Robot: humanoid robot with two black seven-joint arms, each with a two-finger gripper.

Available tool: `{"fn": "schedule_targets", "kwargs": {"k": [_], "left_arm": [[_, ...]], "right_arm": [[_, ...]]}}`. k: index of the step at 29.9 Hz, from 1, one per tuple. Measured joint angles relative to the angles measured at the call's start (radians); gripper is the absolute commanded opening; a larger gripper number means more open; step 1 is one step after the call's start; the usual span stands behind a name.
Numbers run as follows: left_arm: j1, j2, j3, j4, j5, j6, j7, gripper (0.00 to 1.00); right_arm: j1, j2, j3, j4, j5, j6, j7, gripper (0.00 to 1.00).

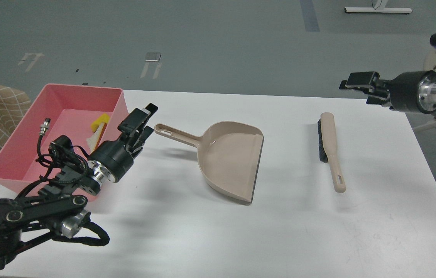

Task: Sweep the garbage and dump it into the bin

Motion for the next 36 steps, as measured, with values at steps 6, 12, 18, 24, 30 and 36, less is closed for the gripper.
{"fn": "schedule_targets", "kwargs": {"k": [6, 12, 18, 24, 30, 36], "left_arm": [[-0.233, 0.039, -0.003, 0.07, -0.073, -0.049, 0.001, 0.94], [-0.4, -0.023, -0.037, 0.251, -0.104, -0.248, 0.001, 0.96], [-0.418, -0.186, -0.231, 0.488, -0.105, -0.461, -0.004, 0.97], [-0.413, -0.351, -0.432, 0.701, -0.106, -0.691, -0.005, 0.98], [-0.412, -0.425, -0.515, 0.852, -0.119, -0.862, -0.005, 0.98], [-0.39, -0.485, -0.526, 0.937, -0.203, -0.944, -0.005, 0.98]], "right_arm": [[-0.021, 0.063, 0.214, -0.07, 0.012, 0.0, 0.031, 0.94], [-0.119, 0.262, 0.586, -0.311, 0.02, 0.0, 0.163, 0.94], [-0.159, 0.451, 0.89, -0.431, 0.02, 0.0, 0.187, 0.94], [-0.167, 0.545, 0.948, -0.441, 0.029, 0.0, 0.187, 0.96], [-0.191, 0.654, 0.953, -0.475, 0.177, 0.0, 0.186, 1.0], [-0.231, 0.781, 0.954, -0.498, 0.341, 0.0, 0.187, 1.0]]}}
